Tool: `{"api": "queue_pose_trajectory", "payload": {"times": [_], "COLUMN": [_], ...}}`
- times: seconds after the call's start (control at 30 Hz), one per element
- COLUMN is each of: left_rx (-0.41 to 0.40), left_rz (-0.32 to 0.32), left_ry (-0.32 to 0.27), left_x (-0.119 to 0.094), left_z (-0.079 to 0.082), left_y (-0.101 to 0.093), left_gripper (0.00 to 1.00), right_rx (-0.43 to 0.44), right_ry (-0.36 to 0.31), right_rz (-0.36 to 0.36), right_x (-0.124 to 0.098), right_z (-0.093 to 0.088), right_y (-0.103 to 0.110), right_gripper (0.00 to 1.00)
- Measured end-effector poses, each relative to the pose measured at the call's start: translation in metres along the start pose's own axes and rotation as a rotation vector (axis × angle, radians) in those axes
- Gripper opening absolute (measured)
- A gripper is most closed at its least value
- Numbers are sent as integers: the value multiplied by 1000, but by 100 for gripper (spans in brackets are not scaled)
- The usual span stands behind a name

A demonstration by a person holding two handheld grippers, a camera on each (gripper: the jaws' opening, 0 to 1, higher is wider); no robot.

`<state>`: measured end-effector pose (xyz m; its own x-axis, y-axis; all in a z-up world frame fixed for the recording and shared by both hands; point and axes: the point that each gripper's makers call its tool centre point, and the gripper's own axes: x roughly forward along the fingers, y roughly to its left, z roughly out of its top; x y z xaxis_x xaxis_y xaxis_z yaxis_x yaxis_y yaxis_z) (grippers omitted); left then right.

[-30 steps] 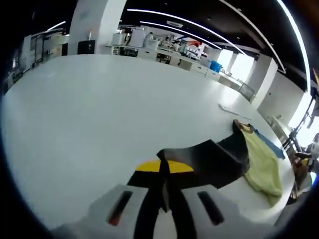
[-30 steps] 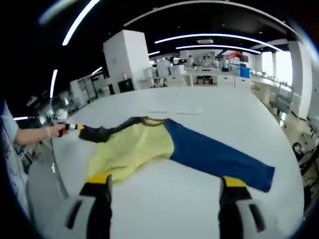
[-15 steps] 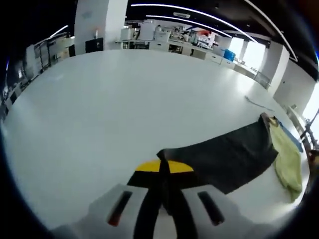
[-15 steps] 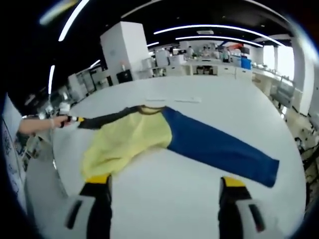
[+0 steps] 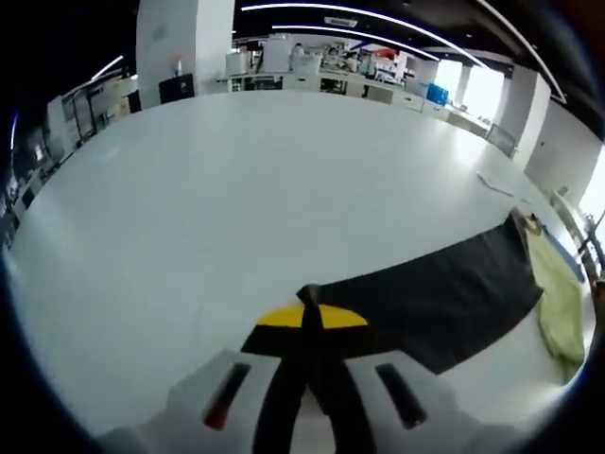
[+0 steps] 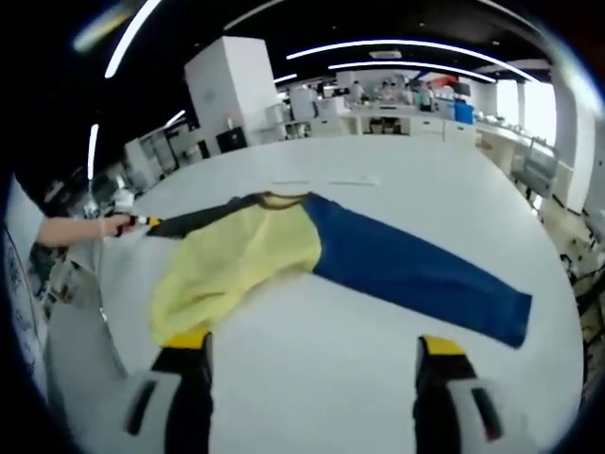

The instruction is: Fold the garment on the visible template until the final outline fits inside the template.

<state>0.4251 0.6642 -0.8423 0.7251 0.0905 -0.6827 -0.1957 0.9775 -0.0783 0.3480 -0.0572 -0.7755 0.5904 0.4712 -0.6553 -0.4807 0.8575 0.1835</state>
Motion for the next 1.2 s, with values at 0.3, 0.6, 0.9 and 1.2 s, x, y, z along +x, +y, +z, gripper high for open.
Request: {"api": "queue_pose_trajectory", "payload": {"times": [0.3,0.6,0.9,1.2], "left_rx": [98,285,340,378], "left_rz": [12,-189,-396,-574], "left_ry": [4,-129,-189,-229], "left_x": [-7,-21,-55,-96], "left_z": [-3,17,20,24], "left_y": [-3,-39,-95,-143], "left_gripper": [16,46,84,91], "right_rx": [5,6,10,-4], "right_ry": [-7,-13,-32,-49], "right_rz": [16,18,36,47], "right_x": [0,0,-1,-5], "right_z": [0,1,5,8], "right_y": [7,8,15,21], "right_gripper": [90,91,92,92]}}
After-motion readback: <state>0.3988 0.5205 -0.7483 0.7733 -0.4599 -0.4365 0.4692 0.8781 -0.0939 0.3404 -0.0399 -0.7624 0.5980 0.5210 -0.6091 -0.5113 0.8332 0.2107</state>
